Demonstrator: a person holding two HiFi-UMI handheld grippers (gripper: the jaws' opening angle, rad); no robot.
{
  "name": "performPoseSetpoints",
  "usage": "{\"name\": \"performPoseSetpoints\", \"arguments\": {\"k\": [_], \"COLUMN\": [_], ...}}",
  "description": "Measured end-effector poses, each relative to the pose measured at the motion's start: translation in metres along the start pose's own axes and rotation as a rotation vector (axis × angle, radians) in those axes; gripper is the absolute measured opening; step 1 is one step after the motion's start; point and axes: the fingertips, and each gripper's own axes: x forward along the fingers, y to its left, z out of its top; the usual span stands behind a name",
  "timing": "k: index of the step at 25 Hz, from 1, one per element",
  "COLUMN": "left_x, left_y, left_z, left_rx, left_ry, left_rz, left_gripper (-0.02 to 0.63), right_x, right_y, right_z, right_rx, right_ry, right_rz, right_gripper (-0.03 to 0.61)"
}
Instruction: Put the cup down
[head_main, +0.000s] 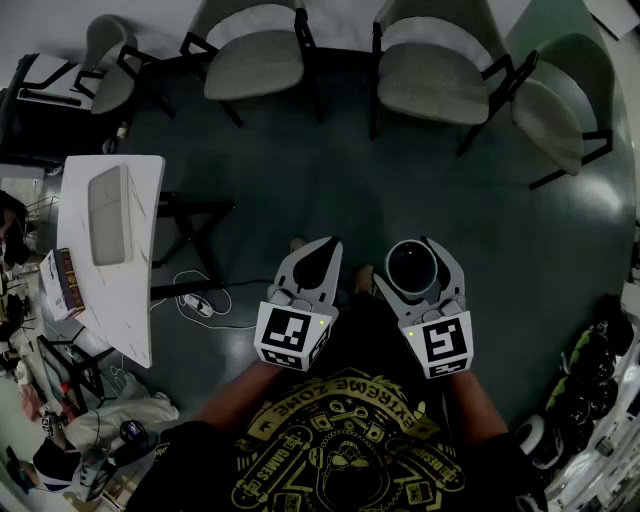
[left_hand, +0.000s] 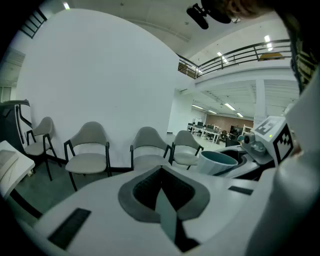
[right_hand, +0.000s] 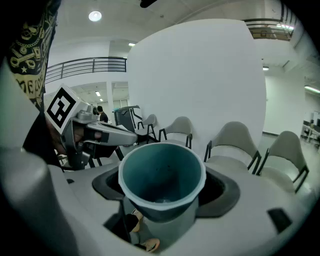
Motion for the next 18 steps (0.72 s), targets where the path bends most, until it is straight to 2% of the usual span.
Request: {"name": "performPoseSetpoints", "arguments": {"k": [18], "left_x": [-0.029], "left_y": [0.014], "left_z": [-0.014], "left_rx": [-0.062], "left_ry": [-0.026], "left_rz": [0.079], "left_gripper": [0.000], "right_x": [0.002], "right_y": [0.016], "right_z": [0.004], "right_rx": [-0.011], "right_ry": [-0.006], "right_rz": [0.041], "right_gripper": [0.390]}}
